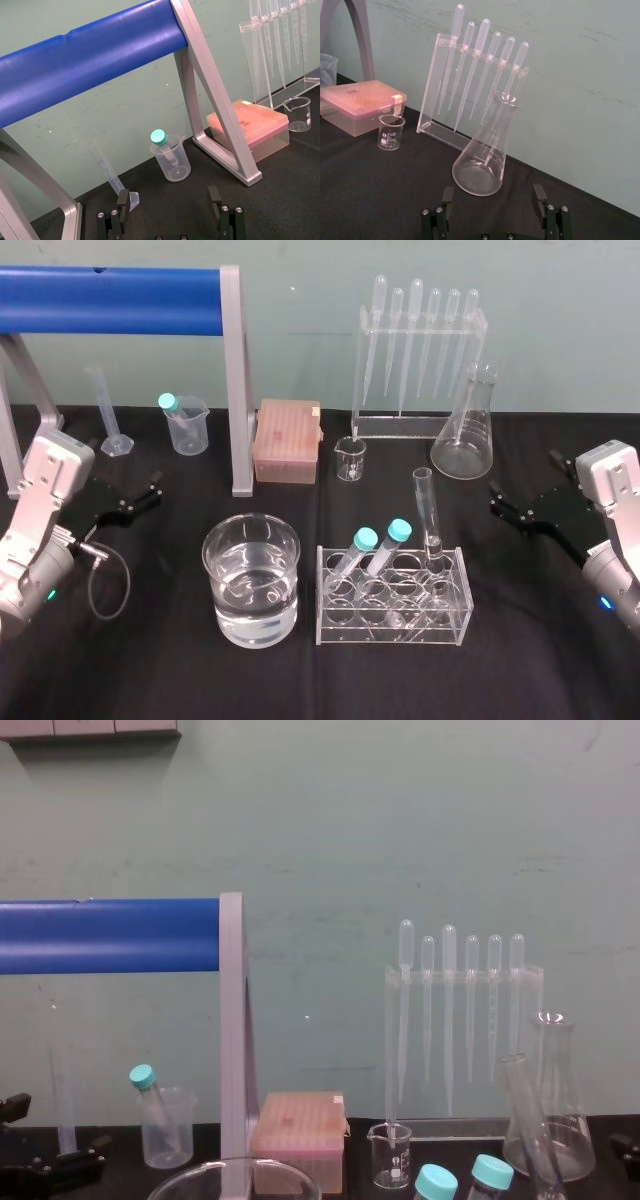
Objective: Hold the test tube with one hand and immerse one end into the beaker, then return it to the test tube rack.
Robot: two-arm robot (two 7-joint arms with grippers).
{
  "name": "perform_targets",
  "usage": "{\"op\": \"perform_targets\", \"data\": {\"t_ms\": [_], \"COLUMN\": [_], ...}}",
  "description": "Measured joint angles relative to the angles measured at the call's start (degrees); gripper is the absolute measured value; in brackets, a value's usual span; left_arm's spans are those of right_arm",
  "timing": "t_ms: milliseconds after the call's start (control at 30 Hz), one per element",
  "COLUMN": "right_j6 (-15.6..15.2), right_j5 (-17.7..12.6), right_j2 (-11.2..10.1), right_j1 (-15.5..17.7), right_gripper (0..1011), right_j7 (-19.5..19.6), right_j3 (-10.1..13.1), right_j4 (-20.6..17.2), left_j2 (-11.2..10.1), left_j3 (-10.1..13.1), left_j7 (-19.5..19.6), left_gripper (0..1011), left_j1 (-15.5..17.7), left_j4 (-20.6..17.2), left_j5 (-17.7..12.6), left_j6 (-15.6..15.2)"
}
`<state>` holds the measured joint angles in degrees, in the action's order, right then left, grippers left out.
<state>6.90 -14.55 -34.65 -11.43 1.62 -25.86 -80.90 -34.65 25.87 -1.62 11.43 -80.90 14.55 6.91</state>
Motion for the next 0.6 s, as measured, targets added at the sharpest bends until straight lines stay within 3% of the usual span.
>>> {"op": "perform_targets", "data": {"t_ms": [600], "right_j6": [0.0], "right_j5": [0.0], "right_j2": [0.0], "right_j1": [0.0], "right_gripper": [1002], "right_j7": [0.0], "right_j3": [0.0], "right_j4": [0.0], "left_j2": [0.0], "left_j3": [0.0], "left_j7": [0.0], "left_gripper": [1000], "left_j1": [0.0], "left_j4": [0.0], "left_j5": [0.0], "left_j6": [0.0]}}
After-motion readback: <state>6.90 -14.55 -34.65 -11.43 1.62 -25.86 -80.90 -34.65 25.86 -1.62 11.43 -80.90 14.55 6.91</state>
